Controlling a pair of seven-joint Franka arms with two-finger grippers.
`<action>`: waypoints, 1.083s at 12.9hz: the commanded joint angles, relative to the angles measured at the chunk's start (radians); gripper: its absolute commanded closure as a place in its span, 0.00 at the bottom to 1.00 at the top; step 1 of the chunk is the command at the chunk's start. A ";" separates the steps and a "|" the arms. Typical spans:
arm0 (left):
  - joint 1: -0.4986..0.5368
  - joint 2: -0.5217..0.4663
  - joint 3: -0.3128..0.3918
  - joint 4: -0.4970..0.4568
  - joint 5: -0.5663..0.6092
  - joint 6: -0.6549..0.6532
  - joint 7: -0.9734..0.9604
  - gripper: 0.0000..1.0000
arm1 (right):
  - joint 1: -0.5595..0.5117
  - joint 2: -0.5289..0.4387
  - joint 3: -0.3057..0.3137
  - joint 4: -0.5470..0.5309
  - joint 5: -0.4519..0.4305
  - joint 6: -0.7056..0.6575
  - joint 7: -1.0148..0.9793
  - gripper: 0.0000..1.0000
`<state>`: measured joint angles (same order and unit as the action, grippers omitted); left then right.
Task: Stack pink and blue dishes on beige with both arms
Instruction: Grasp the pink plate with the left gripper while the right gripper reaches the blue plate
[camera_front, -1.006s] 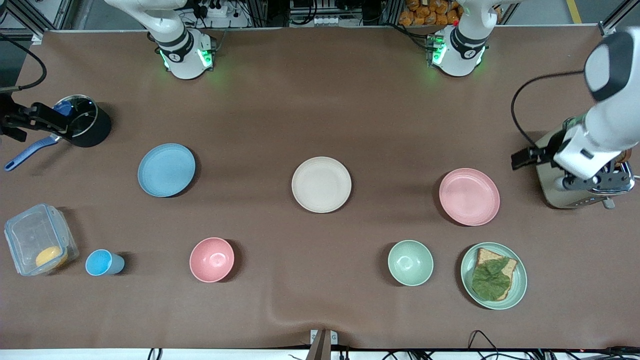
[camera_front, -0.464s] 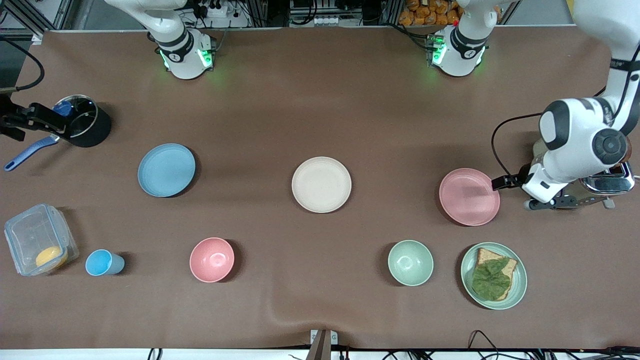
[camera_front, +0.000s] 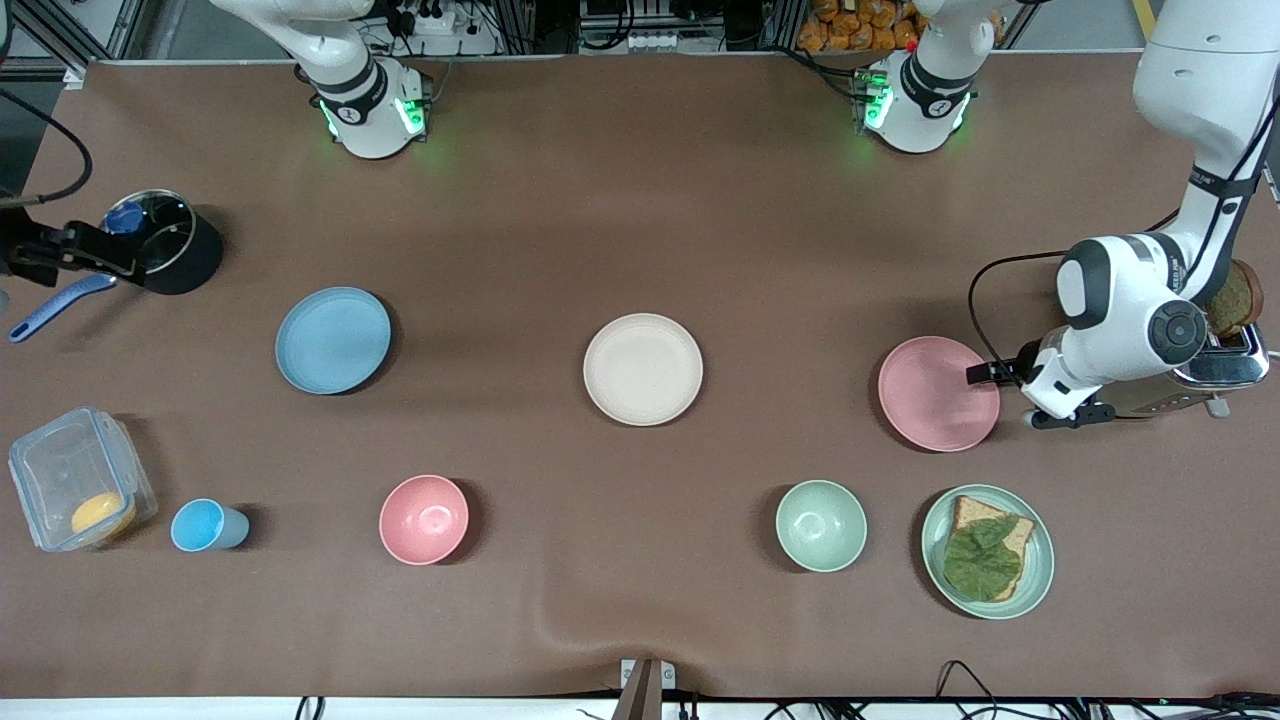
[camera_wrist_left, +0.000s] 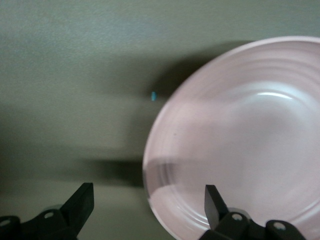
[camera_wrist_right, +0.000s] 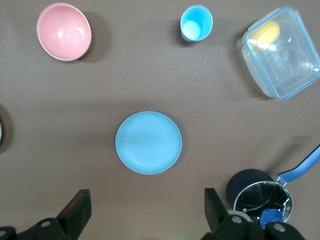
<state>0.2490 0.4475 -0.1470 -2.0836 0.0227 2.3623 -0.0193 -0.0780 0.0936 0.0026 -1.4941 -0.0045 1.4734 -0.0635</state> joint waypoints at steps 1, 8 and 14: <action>0.015 0.008 -0.006 0.013 0.023 0.003 0.012 0.08 | -0.049 0.075 0.014 -0.001 0.001 -0.016 0.001 0.00; 0.013 0.023 -0.006 0.025 0.023 0.002 0.013 0.44 | -0.127 0.109 0.014 -0.239 0.055 0.184 -0.159 0.00; 0.012 0.036 -0.008 0.036 0.025 0.000 0.028 1.00 | -0.163 0.158 0.014 -0.462 0.063 0.442 -0.283 0.00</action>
<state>0.2559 0.4733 -0.1498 -2.0643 0.0228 2.3624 -0.0089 -0.2160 0.2416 0.0018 -1.9099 0.0378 1.8739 -0.3060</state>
